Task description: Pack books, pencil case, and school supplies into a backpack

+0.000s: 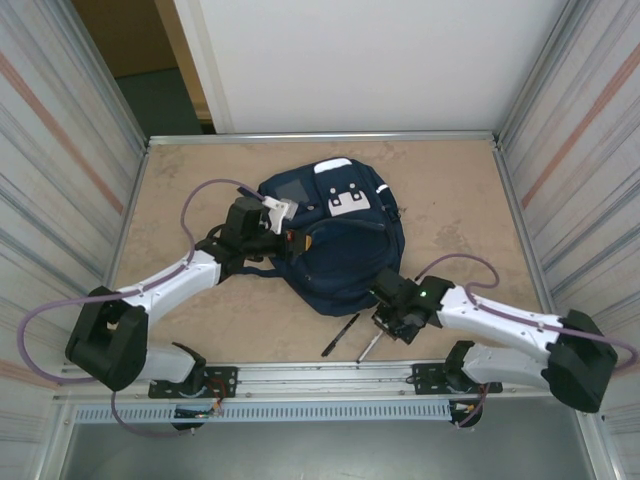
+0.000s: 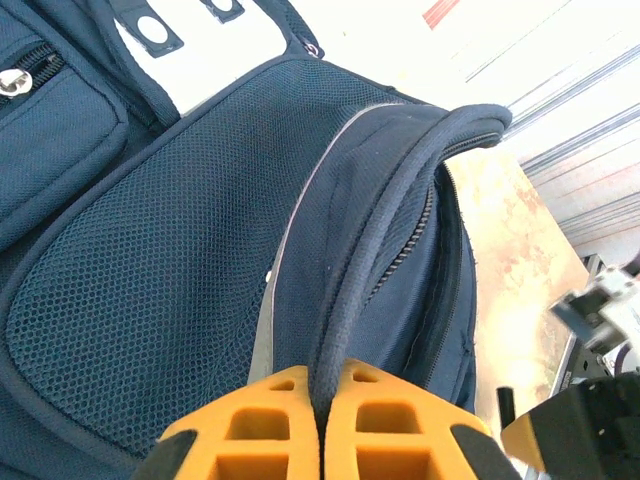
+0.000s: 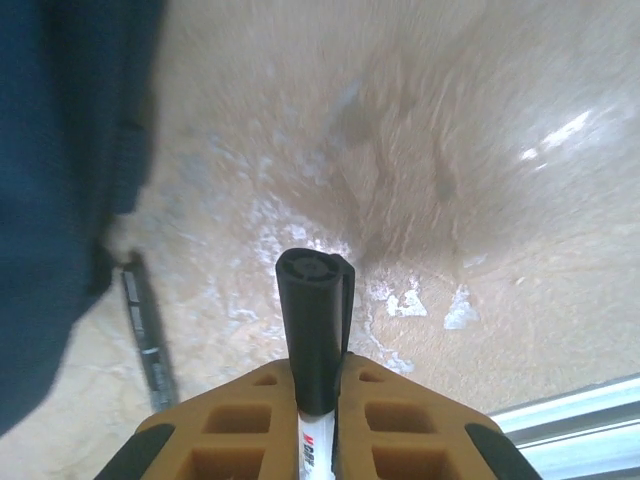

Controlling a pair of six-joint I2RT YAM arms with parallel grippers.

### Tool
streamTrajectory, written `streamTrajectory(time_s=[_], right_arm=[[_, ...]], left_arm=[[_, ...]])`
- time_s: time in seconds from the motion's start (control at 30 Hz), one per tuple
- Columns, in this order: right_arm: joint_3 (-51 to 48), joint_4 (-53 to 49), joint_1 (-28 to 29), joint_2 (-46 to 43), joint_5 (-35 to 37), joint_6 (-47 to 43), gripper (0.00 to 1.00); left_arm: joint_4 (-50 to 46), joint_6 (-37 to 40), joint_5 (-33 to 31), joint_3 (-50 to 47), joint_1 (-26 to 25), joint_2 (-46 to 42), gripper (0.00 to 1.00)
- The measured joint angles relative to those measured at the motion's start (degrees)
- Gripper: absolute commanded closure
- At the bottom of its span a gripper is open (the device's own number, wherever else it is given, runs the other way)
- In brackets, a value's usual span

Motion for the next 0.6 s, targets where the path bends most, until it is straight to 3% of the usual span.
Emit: streamTrajectory(time_s=[0.23, 0.43, 0.6], right_arm=[[11.2, -4.2, -5.9, -3.4, 7.0, -2.5, 0.83], [15.8, 1.0, -13.5, -1.6, 5.3, -5.8, 0.84], [17.6, 6.8, -16.4, 4.6, 2.8, -5.9, 0.84]], left_arm=[[-0.7, 0.0, 1.8, 0.0, -0.2, -0.9, 1.00], [-1.0, -0.2, 3.2, 0.0, -1.4, -1.5, 1.00], [-0.6, -0.7, 3.8, 0.0, -2.3, -1.5, 1.00]])
